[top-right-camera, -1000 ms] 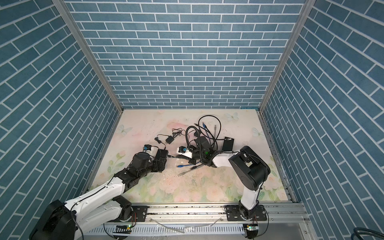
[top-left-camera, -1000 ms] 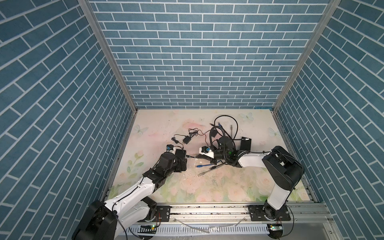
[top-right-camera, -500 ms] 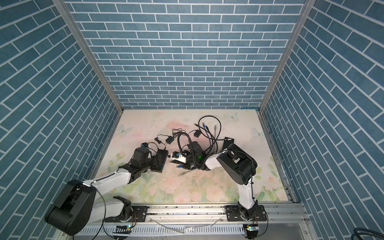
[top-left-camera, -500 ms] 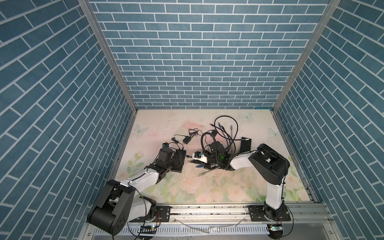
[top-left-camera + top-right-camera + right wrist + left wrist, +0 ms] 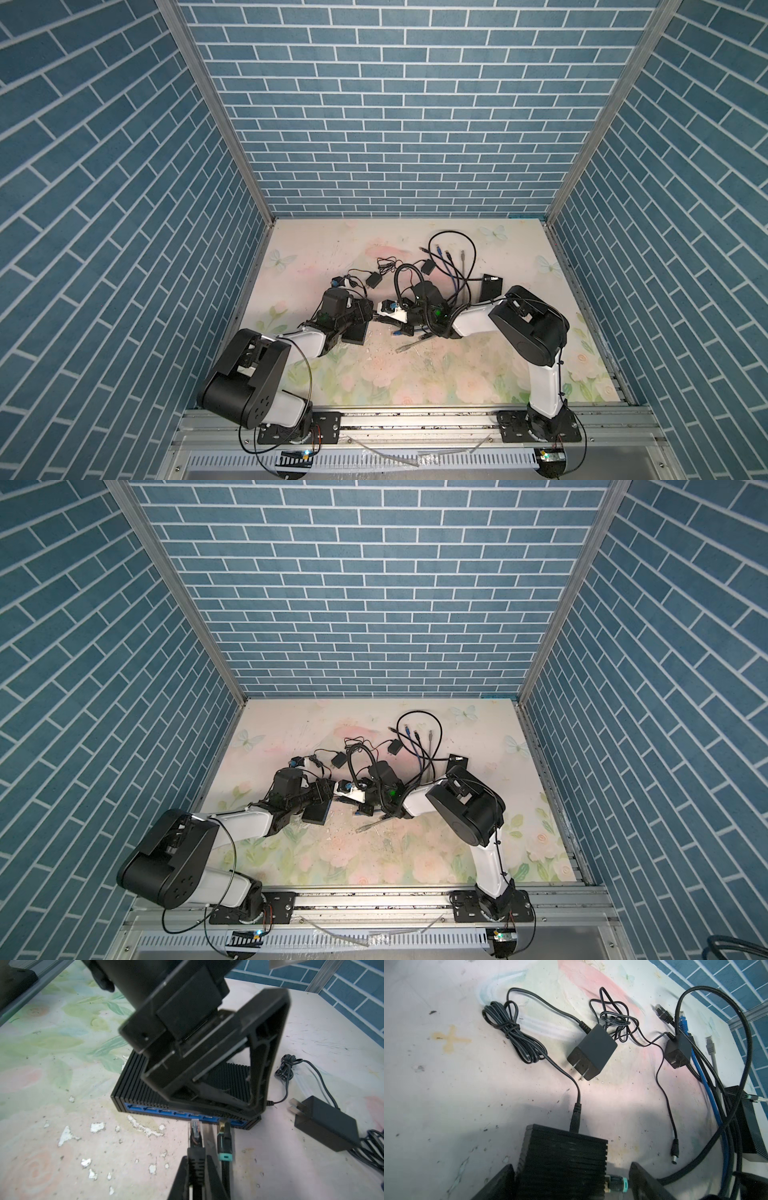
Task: Insert the plug into the switch port
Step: 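Align the black plug with a blue switch port beside the teal-boot plug, right gripper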
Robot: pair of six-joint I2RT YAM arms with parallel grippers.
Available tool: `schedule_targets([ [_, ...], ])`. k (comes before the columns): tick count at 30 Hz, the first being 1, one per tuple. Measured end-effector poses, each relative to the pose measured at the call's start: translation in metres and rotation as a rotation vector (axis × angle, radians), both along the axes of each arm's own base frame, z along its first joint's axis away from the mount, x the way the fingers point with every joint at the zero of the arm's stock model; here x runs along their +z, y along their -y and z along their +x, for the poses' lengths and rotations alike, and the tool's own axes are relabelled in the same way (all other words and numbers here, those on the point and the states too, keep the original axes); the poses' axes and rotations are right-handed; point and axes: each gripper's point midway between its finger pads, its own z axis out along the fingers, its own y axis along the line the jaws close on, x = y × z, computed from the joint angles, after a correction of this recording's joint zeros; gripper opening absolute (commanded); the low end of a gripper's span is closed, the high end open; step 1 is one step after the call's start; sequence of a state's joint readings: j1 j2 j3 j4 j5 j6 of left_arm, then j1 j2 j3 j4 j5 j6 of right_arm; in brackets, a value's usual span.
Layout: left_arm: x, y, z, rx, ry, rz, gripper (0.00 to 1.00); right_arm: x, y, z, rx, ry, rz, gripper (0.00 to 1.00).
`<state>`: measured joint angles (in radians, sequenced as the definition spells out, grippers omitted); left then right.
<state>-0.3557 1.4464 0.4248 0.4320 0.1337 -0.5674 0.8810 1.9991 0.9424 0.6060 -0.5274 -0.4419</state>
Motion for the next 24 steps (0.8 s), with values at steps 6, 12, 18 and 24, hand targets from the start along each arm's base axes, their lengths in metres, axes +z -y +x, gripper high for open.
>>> schedule_targets([
  [6, 0.002, 0.001, 0.000, 0.006, 0.024, -0.021, 0.85, -0.002, -0.007, 0.001, -0.029, -0.024, 0.004, 0.00],
  [12, 0.001, 0.000, -0.001, 0.007, 0.023, -0.026, 0.85, -0.001, -0.012, 0.007, -0.089, -0.027, 0.029, 0.00],
  [18, 0.002, 0.001, -0.001, 0.008, 0.032, -0.033, 0.84, -0.005, -0.004, 0.012, -0.155, -0.021, 0.050, 0.00],
  [24, 0.002, 0.001, -0.001, 0.008, 0.032, -0.033, 0.84, -0.019, 0.007, 0.008, -0.185, -0.038, 0.018, 0.00],
])
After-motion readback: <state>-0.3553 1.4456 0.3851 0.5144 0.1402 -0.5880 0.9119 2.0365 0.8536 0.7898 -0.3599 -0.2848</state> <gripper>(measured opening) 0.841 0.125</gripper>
